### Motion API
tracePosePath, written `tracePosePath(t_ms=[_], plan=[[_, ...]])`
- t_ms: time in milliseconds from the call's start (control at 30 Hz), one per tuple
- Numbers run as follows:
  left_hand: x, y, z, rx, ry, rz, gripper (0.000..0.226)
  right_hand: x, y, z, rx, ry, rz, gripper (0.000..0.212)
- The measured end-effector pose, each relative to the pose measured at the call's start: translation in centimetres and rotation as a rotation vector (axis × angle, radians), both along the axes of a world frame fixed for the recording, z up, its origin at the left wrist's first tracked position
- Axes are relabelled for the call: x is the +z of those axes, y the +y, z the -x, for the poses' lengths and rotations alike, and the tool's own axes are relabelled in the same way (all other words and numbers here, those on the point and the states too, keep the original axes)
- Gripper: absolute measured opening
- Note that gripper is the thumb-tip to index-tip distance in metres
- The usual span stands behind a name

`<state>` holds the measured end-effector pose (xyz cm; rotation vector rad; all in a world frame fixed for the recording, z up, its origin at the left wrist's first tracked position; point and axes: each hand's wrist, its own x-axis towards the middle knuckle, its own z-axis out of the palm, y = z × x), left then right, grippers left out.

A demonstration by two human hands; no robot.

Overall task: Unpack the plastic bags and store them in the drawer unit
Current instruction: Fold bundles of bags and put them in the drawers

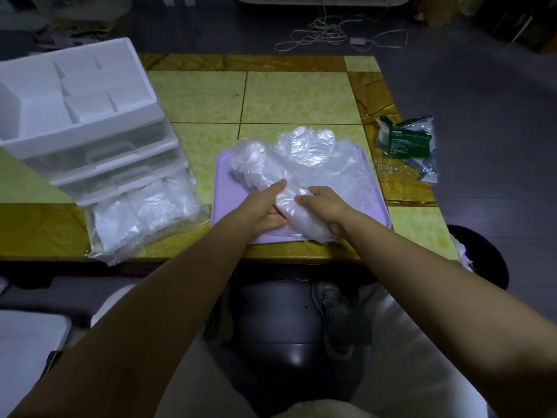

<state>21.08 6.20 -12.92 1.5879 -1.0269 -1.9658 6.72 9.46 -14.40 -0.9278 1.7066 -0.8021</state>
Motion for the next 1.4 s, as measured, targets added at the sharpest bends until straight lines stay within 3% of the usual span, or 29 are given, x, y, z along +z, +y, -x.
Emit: tracePosePath(t_ms=[100,200,267,367,467,600,700,900,1067,1167,1300,1400], plan=[[-0.2,0.0,-0.8,0.207,0.131,-0.056,0.040,0.6,0.4,-1.3,0.021,-0.133,-0.024,0.018],[-0.1,0.2,-1.7,0.328,0.157,0.006,0.037,1.4,0.7,-2.1,0.047,-0.246,-0.034,0.009],[-0.3,0.2,-2.8,0.416,0.124,0.092,0.035,2.0,0.9,-3.1,0.047,-0.167,-0.014,0.017],[-0.3,0.0,-4.5,0.469,-0.014,0.243,0.032,2.4,0.8,-4.1,-0.074,0.071,0.131,0.047],[0.4,0.5,-5.9,0.448,-0.106,0.347,0.033,3.5,1.1,-4.7,-0.023,0.039,0.158,0.045],[1.2,1.2,-7.0,0.394,-0.102,0.403,0.028,4.9,2.1,-6.8,0.276,-0.185,-0.186,0.049],[1.7,2.0,-7.6,0.343,-0.065,0.397,0.026,4.7,2.3,-7.7,0.294,-0.298,-0.267,0.049],[2.8,3.3,-9.0,0.234,0.063,0.190,0.031,3.9,2.1,-9.0,0.140,-0.513,-0.125,0.040],[3.0,3.7,-9.6,0.252,0.117,0.155,0.042,3.3,1.9,-10.3,0.006,-0.497,-0.034,0.029],[2.8,3.7,-9.9,0.281,0.077,0.186,0.041,2.9,1.8,-10.9,-0.039,-0.409,-0.019,0.023],[3.0,3.8,-10.5,0.334,-0.138,0.327,0.038,2.7,1.5,-11.2,-0.162,-0.433,0.074,0.023],[3.7,4.5,-11.3,0.216,-0.131,0.101,0.053,2.9,1.7,-11.5,-0.146,-0.446,0.103,0.024]])
